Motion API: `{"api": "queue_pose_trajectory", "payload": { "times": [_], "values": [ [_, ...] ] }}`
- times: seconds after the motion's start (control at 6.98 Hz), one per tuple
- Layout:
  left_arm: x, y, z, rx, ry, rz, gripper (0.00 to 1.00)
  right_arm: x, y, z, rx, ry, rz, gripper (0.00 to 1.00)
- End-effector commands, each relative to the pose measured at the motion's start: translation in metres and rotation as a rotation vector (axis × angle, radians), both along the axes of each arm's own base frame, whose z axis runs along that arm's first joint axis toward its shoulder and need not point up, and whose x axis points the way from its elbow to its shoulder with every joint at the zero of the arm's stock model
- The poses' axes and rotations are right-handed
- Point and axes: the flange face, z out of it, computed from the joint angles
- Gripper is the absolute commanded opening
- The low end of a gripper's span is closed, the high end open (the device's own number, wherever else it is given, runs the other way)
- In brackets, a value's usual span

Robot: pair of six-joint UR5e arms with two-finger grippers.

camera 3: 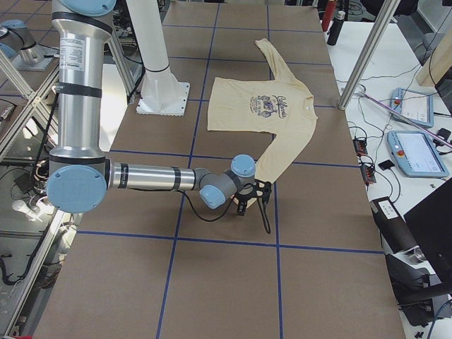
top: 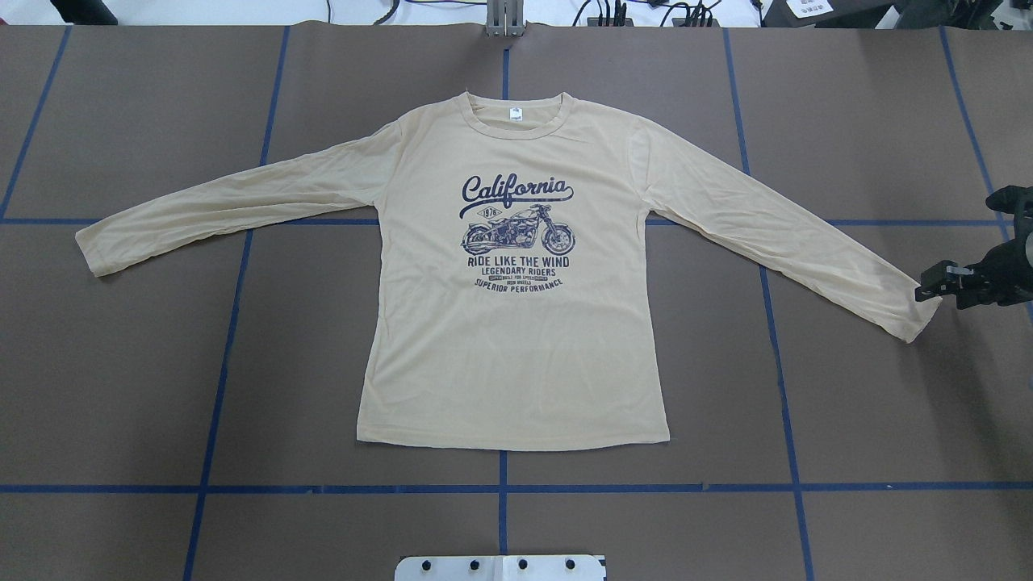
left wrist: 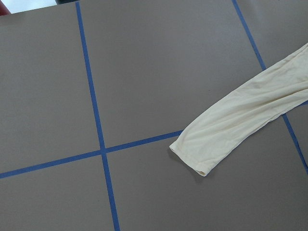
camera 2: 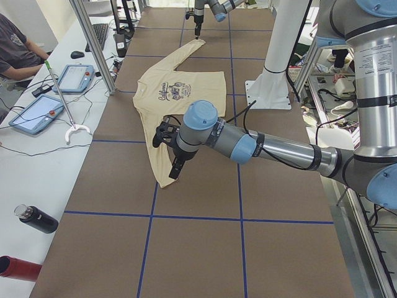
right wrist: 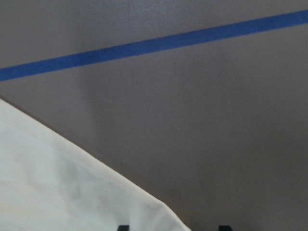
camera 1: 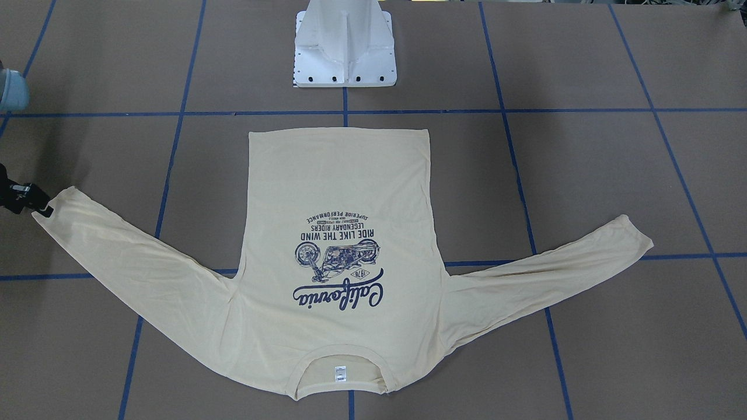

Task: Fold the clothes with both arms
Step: 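Lower the right gripper to the cuff of the sleeve nearest it and grasp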

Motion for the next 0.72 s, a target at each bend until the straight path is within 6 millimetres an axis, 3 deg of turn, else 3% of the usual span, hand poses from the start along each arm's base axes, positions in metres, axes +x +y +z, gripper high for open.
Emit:
{"api": "queue_pose_trajectory", "payload": {
  "times": [0.0,0.14,0.29,0.57],
  "values": [
    [0.0001,0.0002,0.0000,-0.001,0.002,0.001,1.00,-0.0003,-0.0002,0.0008,-0.007,0.000,-0.001,0.41],
    [-0.0005,0.0005,-0.0015,0.002,0.002,-0.001,1.00,-0.0003,-0.0002,0.0008,-0.007,0.000,-0.001,0.17],
    [-0.0005,0.0005,-0.0015,0.002,0.002,-0.001,1.00,-0.0011,0.0003,0.0015,-0.009,-0.001,-0.004,0.00],
    [-0.0005,0.0005,-0.0015,0.002,0.002,-0.001,1.00,-0.0001,0.0002,-0.0040,-0.001,-0.012,-0.004,0.00]
  ]
}}
